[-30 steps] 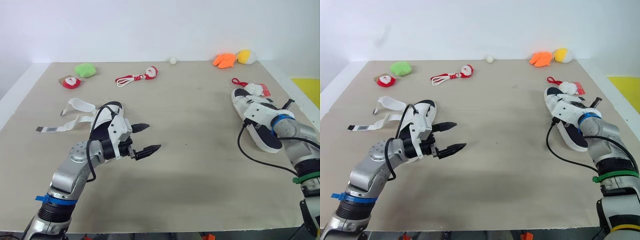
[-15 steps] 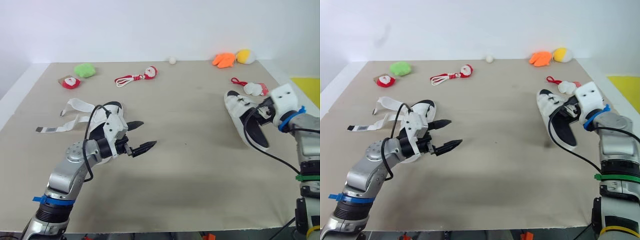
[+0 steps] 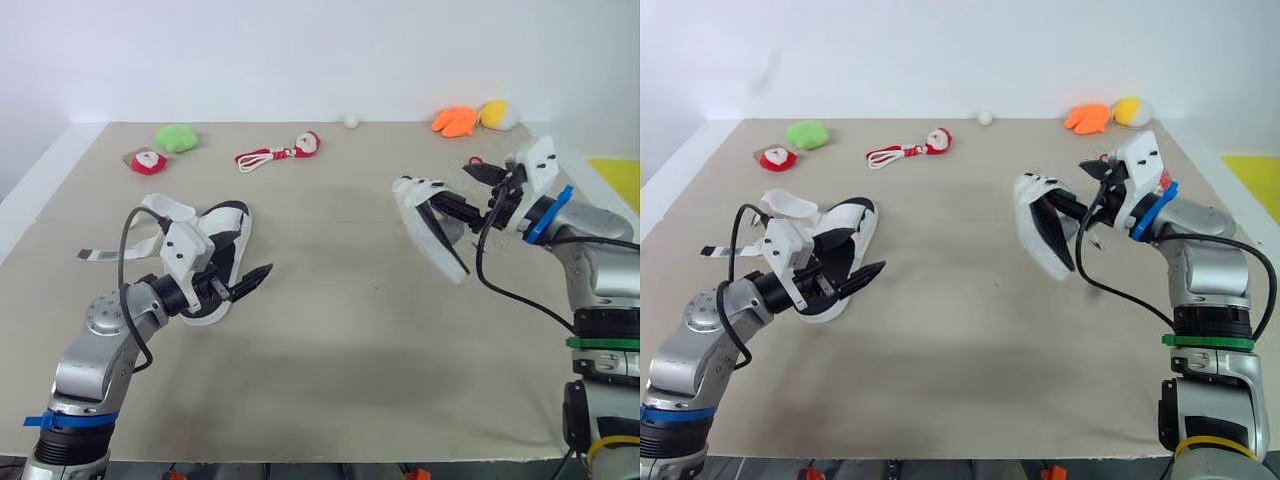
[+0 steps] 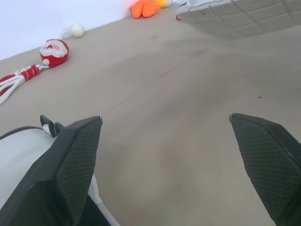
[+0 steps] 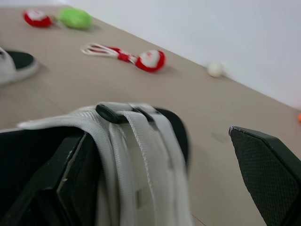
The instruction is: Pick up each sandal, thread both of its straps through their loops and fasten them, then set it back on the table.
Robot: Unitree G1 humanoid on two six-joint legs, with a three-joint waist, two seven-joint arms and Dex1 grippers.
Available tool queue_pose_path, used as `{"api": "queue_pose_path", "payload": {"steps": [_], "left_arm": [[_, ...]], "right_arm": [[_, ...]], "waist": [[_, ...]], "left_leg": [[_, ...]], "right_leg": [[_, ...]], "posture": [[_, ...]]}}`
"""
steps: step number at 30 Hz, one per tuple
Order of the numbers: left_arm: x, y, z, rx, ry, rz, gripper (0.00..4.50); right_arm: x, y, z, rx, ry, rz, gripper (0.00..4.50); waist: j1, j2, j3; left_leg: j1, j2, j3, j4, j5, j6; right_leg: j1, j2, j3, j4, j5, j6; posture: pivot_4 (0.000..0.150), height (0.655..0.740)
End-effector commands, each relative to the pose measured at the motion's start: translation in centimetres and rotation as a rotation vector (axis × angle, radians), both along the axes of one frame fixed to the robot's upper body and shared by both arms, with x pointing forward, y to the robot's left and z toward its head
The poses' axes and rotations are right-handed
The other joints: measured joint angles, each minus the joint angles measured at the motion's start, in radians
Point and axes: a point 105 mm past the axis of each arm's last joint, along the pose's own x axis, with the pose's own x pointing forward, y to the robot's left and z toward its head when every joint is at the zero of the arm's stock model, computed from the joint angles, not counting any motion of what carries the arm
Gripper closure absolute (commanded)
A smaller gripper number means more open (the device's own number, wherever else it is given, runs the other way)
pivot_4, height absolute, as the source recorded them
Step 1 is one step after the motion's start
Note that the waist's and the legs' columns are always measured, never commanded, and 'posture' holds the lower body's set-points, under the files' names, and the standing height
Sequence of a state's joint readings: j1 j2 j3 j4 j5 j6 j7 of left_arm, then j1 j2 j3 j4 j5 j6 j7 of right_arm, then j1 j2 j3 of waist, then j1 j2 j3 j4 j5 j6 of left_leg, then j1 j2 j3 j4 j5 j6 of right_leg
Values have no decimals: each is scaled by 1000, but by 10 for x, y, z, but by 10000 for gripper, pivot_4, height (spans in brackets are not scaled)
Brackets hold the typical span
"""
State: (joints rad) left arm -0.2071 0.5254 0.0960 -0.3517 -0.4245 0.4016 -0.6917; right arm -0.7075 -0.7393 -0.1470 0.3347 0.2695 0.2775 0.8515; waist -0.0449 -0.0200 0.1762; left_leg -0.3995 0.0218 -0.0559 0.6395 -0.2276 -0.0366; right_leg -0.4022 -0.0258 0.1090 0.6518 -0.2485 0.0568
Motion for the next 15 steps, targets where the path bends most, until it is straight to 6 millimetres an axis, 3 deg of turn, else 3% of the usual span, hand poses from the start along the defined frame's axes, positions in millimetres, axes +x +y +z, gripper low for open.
{"api": "queue_pose_path", "payload": {"steps": [1,5,8,11,15], "left_arm": [[-5,-1,14,-4,-56,-7,0],[-4,-4,14,-13,-56,-14,0],[-1,-9,13,-28,-56,-32,0],[1,-13,14,-30,-60,-43,0],[5,-16,15,-34,-66,-50,0]], "right_arm": [[1,-15,21,-187,-133,-68,621],[-3,-19,13,-382,-137,-61,621],[-5,-4,-6,-706,-206,-13,621],[-2,6,-20,-878,-265,33,15556],[4,8,-42,-1118,-326,63,29786]], "waist": [[-1,0,0],[-1,0,0],[-1,0,0],[-6,0,0],[-5,0,0]], "left_leg": [[0,0,0,0,0,0],[0,0,0,-1,0,0],[-1,1,0,-1,0,0],[0,1,1,-1,1,-1],[0,2,1,-1,3,-5]], "right_leg": [[0,0,0,0,0,0],[-2,1,0,0,0,-1],[-2,1,0,0,1,-1],[-3,1,1,0,1,-2],[-3,2,1,1,3,-2]], "posture": [[1500,7400],[1500,7400],[1500,7400],[1500,7400],[1500,7400]]}}
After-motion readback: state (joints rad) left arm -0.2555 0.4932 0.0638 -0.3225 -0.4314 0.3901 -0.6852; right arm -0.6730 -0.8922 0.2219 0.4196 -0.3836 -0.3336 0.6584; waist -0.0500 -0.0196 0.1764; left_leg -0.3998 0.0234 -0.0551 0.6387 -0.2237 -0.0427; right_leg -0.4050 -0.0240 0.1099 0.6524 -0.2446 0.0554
